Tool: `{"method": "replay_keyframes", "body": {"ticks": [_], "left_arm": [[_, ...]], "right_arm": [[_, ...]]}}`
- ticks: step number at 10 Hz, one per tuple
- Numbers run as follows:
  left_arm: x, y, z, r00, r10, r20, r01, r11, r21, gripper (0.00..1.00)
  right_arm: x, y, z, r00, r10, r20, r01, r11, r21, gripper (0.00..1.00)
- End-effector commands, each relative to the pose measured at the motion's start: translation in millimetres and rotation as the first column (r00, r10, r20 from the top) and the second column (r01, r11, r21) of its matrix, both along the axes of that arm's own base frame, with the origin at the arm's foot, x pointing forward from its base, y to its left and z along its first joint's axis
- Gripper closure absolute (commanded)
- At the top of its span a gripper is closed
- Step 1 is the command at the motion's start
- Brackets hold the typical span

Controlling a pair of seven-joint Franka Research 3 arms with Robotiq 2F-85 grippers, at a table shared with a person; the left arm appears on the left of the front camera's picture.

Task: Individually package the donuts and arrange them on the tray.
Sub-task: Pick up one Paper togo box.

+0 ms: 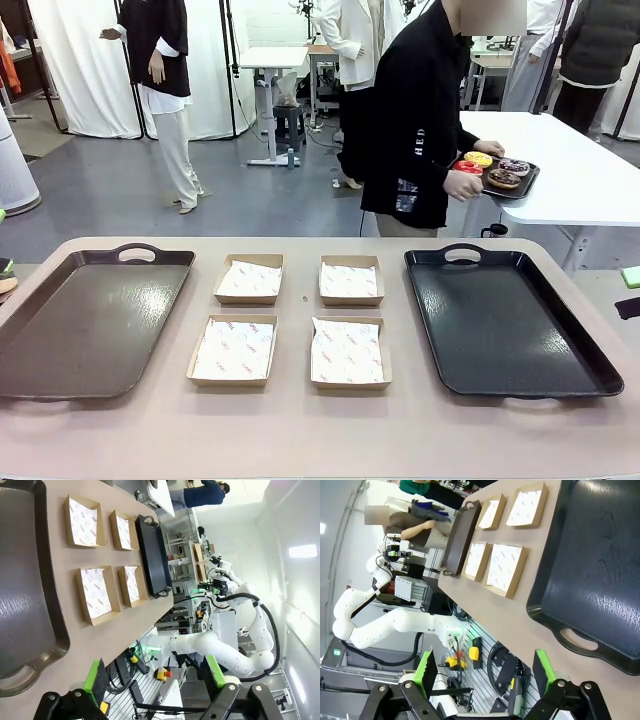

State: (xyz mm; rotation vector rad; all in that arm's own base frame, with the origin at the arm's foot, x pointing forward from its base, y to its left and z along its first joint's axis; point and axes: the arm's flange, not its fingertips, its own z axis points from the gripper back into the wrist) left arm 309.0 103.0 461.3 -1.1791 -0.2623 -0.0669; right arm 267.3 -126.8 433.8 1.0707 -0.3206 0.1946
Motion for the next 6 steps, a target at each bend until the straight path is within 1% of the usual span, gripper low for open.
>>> {"method": "replay_keyframes", "body": {"ticks": [1,6], "left_arm": [[1.7,1.2,1.8,1.0,0.003,0.022,-0.003,1.0,-0.02,0.0],[1.7,1.2,1.8,1.0,0.003,0.022,-0.003,1.0,-0.02,0.0]], "right_arm": [[2.5,-1.0,0.1,1.0,0.001,0.021,-0.001,1.0,0.027,0.0],[2.5,-1.0,0.1,1.0,0.001,0.021,-0.001,1.0,0.027,0.0]]}}
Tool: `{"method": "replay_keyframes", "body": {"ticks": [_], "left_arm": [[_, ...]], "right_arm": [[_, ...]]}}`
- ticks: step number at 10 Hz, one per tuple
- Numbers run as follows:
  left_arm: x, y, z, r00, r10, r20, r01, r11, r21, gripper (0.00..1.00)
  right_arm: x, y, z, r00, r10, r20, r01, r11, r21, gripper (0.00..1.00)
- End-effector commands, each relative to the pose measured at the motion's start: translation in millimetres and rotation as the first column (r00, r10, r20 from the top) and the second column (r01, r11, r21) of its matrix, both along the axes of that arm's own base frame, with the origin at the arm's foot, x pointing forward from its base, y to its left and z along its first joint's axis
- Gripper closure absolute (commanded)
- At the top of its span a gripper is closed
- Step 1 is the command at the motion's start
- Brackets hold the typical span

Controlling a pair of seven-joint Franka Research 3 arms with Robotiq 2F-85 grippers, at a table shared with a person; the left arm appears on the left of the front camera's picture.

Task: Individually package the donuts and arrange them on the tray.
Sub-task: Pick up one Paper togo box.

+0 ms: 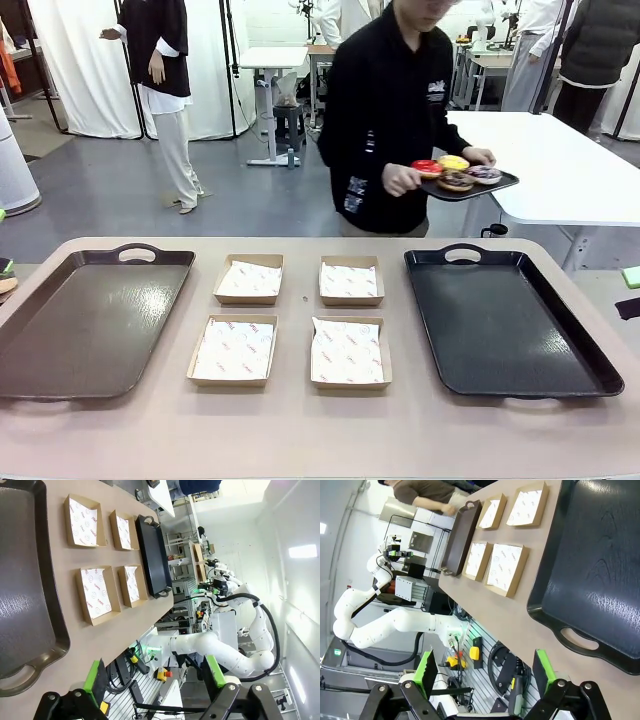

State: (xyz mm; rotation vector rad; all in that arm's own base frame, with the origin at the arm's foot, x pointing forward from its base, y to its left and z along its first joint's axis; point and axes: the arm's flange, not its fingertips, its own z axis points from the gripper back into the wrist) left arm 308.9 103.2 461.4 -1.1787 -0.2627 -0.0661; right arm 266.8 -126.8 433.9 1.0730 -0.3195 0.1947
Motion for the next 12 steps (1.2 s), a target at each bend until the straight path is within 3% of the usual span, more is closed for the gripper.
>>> {"method": "replay_keyframes", "body": {"ticks": [1,12], "left_arm": [[1.7,1.0,1.7,1.0,0.002,0.022,-0.002,1.0,-0.021,0.0],[1.7,1.0,1.7,1.0,0.002,0.022,-0.002,1.0,-0.021,0.0]], "right_arm": [[3.0,-1.0,0.0,1.0,0.0,0.022,0.0,1.0,0.025,0.0],[3.0,-1.0,0.0,1.0,0.0,0.022,0.0,1.0,0.025,0.0]]}}
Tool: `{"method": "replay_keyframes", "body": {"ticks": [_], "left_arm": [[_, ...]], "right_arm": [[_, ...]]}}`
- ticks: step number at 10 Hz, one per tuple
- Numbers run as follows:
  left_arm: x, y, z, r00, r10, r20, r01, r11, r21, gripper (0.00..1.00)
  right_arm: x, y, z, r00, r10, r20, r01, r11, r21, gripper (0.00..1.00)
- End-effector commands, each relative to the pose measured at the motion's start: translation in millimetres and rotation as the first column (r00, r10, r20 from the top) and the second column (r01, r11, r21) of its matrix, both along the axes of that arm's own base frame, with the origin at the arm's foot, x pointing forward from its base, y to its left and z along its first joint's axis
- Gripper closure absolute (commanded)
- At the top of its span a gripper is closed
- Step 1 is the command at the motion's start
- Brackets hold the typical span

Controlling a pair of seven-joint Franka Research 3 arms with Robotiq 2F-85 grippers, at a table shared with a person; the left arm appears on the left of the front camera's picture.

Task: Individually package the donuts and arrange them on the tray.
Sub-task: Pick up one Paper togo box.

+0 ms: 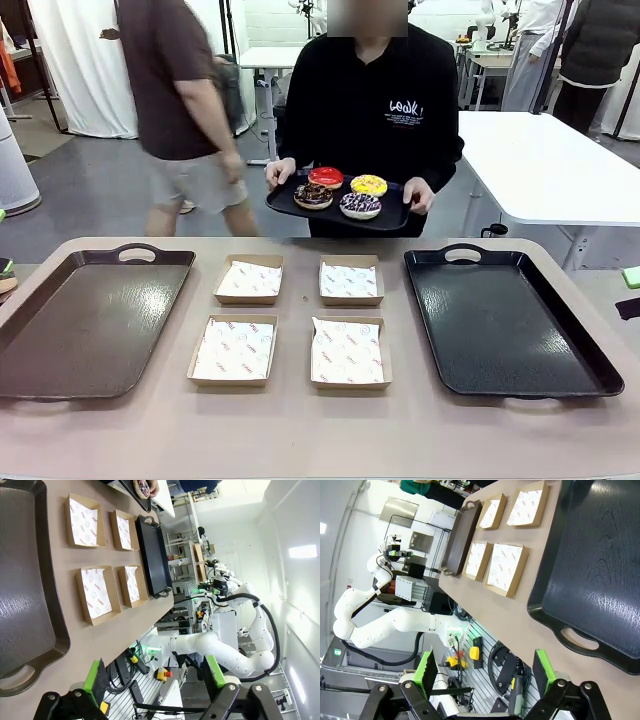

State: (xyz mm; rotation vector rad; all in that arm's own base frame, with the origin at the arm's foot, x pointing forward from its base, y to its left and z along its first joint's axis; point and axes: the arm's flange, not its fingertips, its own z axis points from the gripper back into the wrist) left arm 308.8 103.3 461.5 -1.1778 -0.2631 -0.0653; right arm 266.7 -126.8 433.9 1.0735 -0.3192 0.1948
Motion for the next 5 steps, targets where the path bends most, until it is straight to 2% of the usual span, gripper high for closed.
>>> {"method": "replay_keyframes", "body": {"ticks": [1,5], "left_arm": [[1.8,0.9,1.6,1.0,0.002,0.023,-0.001,1.0,-0.021,0.0],[1.8,0.9,1.6,1.0,0.002,0.023,-0.001,1.0,-0.021,0.0]], "right_arm": [[3.1,-1.0,0.0,1.0,-0.001,0.022,0.0,1.0,0.025,0.0],[3.1,-1.0,0.0,1.0,-0.001,0.022,0.0,1.0,0.025,0.0]]}}
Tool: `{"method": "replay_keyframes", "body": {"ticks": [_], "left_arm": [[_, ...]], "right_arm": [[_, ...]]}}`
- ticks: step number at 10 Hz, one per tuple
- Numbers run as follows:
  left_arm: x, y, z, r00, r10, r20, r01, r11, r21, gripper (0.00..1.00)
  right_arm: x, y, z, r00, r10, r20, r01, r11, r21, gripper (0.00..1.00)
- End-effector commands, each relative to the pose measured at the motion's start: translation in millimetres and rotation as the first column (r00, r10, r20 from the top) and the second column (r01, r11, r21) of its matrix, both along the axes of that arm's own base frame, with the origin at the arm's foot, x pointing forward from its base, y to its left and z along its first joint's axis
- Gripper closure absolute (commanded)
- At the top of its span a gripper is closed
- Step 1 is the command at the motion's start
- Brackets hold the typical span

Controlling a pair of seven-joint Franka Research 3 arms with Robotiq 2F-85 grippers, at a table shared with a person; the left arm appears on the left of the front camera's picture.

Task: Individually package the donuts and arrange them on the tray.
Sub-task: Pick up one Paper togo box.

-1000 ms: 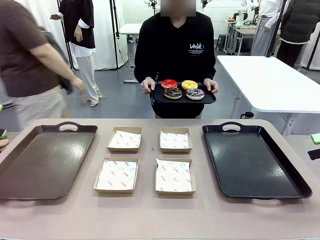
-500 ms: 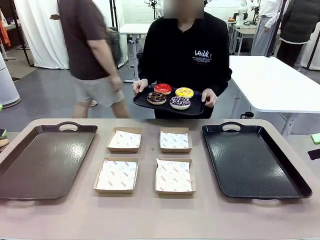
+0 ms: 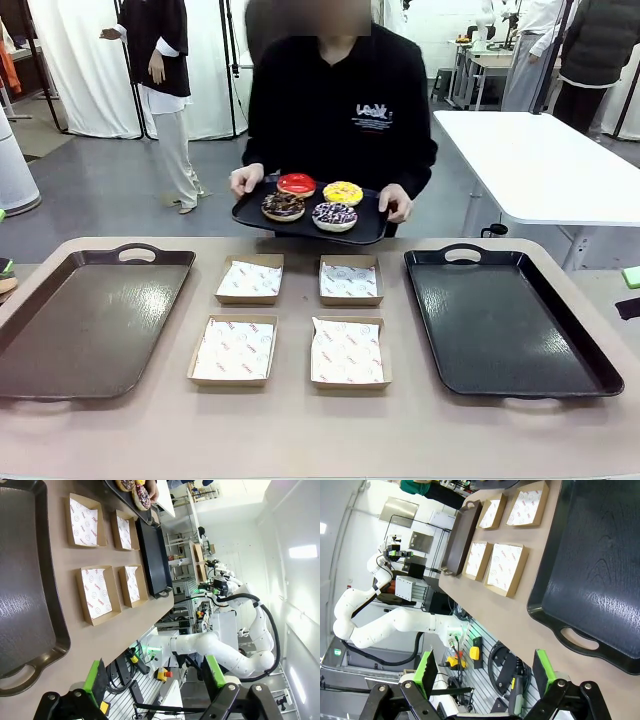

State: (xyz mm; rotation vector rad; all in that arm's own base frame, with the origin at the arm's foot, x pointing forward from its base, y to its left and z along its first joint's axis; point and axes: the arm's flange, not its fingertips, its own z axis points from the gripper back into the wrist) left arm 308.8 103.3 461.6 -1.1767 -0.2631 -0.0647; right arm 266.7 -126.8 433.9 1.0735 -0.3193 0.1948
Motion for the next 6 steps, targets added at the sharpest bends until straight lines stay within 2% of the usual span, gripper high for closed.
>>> {"method": "replay_keyframes", "body": {"ticks": [1,6], "left_arm": [[1.9,0.9,1.6,1.0,0.001,0.023,0.0,1.0,-0.022,0.0],[1.9,0.9,1.6,1.0,0.001,0.023,0.0,1.0,-0.022,0.0]], "right_arm": [[3.1,-1.0,0.0,1.0,-0.001,0.022,0.0,1.0,0.025,0.0],[3.1,-1.0,0.0,1.0,-0.001,0.022,0.0,1.0,0.025,0.0]]}}
